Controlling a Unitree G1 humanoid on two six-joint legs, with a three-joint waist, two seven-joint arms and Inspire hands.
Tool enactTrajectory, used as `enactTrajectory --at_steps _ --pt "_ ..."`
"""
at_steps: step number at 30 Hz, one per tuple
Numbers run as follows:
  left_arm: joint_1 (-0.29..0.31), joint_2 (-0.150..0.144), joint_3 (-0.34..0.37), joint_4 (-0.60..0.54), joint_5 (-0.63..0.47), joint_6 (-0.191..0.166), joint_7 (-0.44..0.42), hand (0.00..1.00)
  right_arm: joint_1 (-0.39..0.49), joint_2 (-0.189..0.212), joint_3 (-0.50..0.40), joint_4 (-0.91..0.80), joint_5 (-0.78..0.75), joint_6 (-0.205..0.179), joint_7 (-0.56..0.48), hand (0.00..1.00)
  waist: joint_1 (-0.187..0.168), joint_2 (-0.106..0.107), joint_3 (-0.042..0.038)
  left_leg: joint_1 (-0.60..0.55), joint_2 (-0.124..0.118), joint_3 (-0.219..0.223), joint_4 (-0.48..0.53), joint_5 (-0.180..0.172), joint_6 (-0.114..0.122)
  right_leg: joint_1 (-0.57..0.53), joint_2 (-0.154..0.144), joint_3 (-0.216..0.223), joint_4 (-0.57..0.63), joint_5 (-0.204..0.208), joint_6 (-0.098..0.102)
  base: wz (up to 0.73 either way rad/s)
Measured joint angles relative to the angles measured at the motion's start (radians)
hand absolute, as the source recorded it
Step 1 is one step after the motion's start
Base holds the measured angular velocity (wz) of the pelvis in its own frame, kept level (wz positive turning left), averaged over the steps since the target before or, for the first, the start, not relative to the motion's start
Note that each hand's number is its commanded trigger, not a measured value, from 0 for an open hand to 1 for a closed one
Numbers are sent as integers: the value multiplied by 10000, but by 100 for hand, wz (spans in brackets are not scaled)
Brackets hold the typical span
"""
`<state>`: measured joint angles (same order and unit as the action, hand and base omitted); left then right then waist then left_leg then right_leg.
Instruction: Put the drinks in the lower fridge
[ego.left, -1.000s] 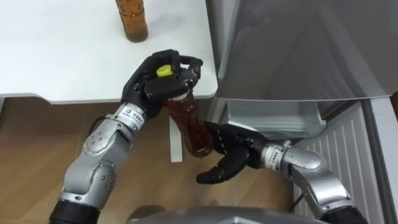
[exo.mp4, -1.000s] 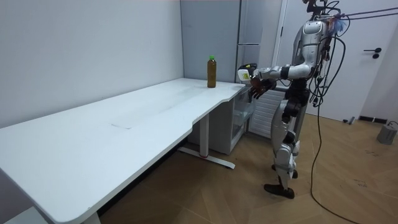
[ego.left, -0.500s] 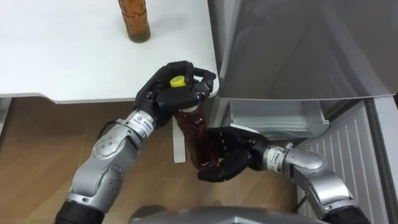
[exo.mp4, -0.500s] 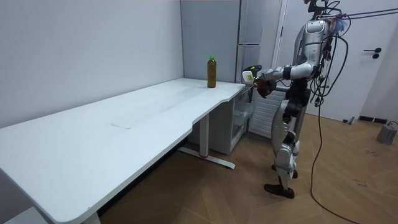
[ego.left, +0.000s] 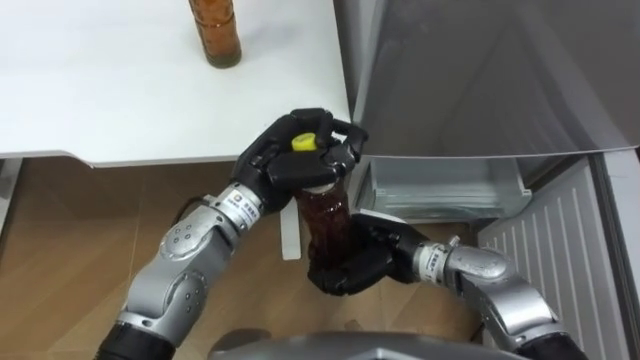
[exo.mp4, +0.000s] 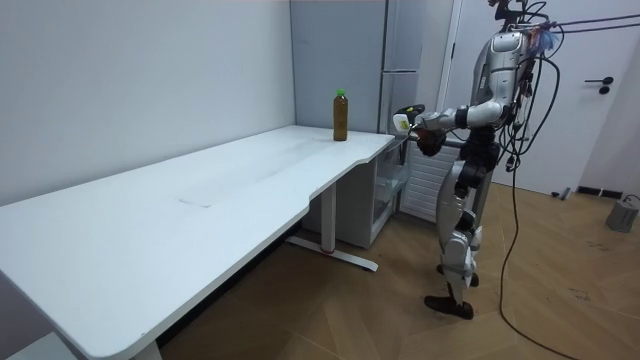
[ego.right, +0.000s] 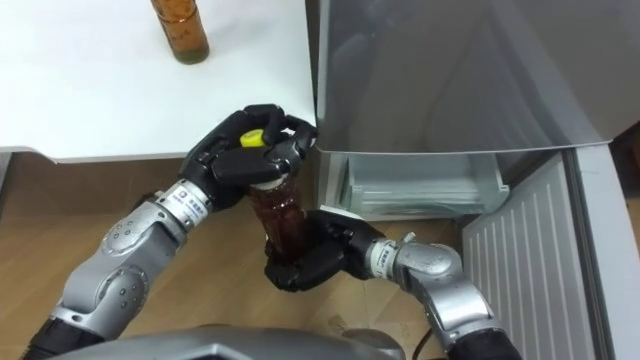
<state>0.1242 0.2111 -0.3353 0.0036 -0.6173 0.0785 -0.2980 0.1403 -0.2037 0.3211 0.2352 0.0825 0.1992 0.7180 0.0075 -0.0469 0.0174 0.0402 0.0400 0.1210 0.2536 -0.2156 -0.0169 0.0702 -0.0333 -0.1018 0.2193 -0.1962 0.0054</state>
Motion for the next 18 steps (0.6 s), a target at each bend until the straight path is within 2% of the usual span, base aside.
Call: enactTrajectory --at_steps 1,2,10,18 --pt "0 0 -3 1 0 -6 -3 30 0 0 3 0 0 0 0 100 1 -2 1 0 0 0 1 0 0 -1 0 3 0 0 0 0" --pt "0 0 -3 4 0 -18 -6 0 0 0 3 0 1 0 1 100 1 -4 1 0 0 1 2 0 0 -3 0 6 -2 0 0 0" --pt "0 -8 18 83 4 -197 -79 0 1 5 6 3 50 0 51 100 2 -6 3 49 0 2 6 0 0 4 5 17 -23 -1 2 0" --pt "-31 -226 176 79 -6 -262 -114 0 1 1 11 3 387 0 72 100 -6 -36 -5 60 7 59 10 0 0 40 5 76 8 -2 3 -1"
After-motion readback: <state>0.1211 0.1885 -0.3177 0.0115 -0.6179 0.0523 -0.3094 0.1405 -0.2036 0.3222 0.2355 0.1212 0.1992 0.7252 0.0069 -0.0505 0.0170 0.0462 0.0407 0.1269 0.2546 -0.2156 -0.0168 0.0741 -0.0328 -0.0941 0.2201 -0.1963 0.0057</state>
